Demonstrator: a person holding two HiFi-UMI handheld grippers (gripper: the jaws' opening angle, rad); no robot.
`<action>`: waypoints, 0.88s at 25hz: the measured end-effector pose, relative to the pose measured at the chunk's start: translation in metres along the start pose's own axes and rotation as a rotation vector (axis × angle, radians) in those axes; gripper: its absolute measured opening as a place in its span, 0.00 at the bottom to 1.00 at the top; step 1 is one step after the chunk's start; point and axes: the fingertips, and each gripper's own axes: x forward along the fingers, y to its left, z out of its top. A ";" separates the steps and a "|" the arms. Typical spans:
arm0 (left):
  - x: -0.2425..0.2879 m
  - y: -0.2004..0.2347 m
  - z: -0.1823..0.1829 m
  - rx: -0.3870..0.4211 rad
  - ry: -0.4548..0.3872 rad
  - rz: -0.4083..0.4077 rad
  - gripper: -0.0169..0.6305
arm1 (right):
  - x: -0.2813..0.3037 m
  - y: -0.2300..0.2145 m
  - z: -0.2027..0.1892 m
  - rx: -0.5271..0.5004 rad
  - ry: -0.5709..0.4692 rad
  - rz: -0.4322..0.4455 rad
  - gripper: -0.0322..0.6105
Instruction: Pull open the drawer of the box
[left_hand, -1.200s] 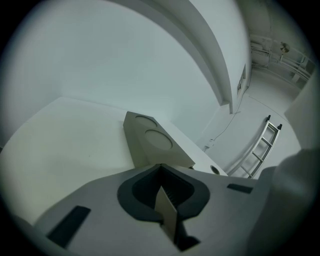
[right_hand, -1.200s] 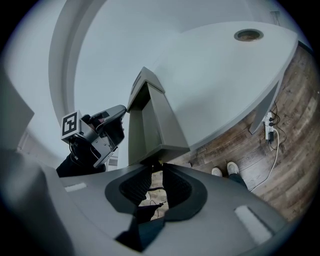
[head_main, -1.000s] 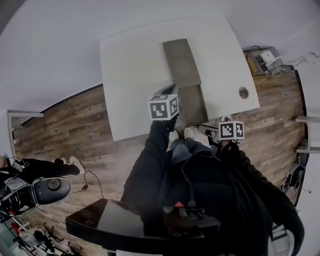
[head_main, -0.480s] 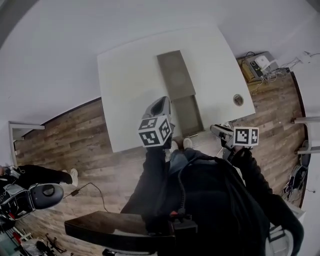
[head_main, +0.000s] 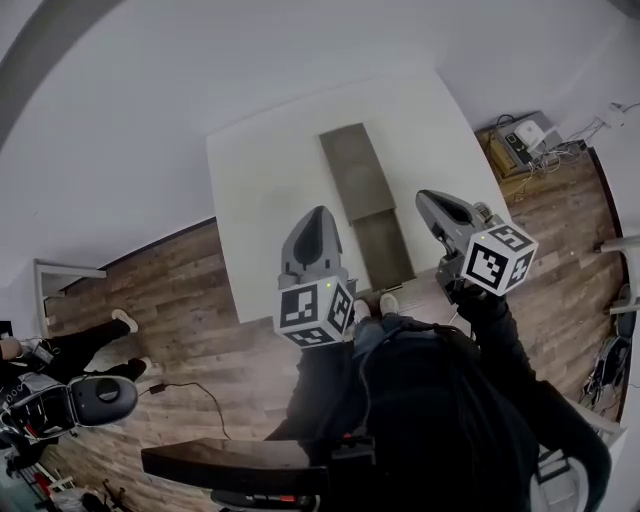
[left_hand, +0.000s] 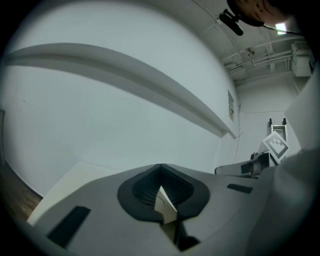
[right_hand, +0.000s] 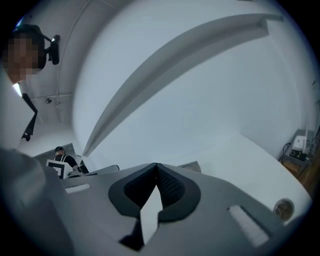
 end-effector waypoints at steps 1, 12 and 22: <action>-0.005 -0.006 0.007 0.006 -0.022 -0.001 0.03 | -0.001 0.006 0.007 -0.029 -0.020 0.002 0.05; -0.019 -0.041 0.038 0.128 -0.080 -0.028 0.03 | -0.009 0.048 0.047 -0.215 -0.097 0.004 0.05; -0.015 -0.043 0.039 0.130 -0.073 -0.045 0.03 | -0.009 0.047 0.048 -0.225 -0.100 -0.018 0.05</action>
